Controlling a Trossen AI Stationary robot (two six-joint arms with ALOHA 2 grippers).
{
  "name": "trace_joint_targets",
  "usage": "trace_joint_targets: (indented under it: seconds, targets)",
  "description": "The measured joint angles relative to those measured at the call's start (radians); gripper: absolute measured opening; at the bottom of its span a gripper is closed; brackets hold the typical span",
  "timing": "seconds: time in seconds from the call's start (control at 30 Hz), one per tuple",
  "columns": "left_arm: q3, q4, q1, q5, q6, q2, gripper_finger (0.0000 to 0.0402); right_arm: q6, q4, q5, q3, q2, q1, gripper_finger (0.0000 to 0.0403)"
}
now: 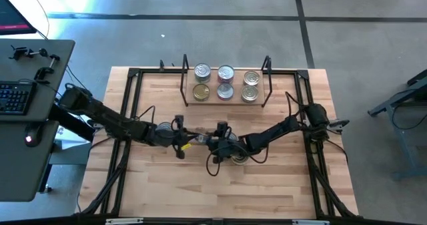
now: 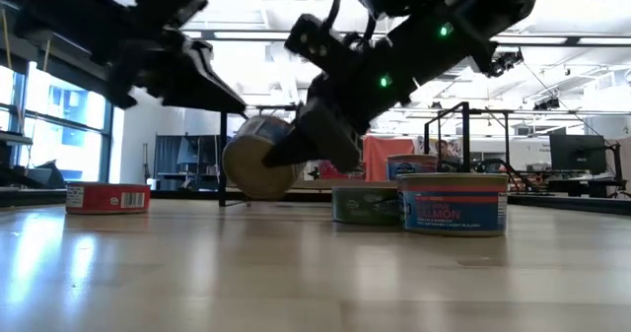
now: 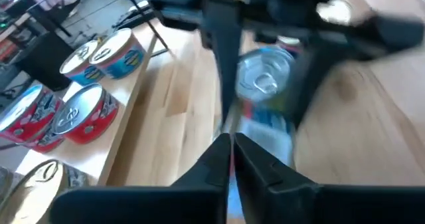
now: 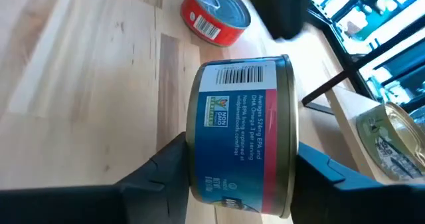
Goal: Stack canned seafood by type on shelf
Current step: Stack the blue-pink tuna can on top of the blue tuna can on the shelf
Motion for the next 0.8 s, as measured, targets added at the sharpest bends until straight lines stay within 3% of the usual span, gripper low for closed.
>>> trace_joint_targets:
  seconds: [0.27,0.6,0.8]
  targets:
    - [-0.002,-0.186,-0.031,0.018,0.030,-0.104,0.0104,0.095,-0.056,-0.015,0.001,-0.055,-0.006,0.0167]
    - [0.000,0.067,-0.013,0.070,0.244,0.036,0.0230,0.165,-0.414,-0.071,0.175,-0.059,-0.026,0.0167]
    - [0.013,0.220,0.027,0.018,0.289,0.164,0.0249,0.182,-0.547,-0.054,0.232,-0.058,-0.029,0.0167]
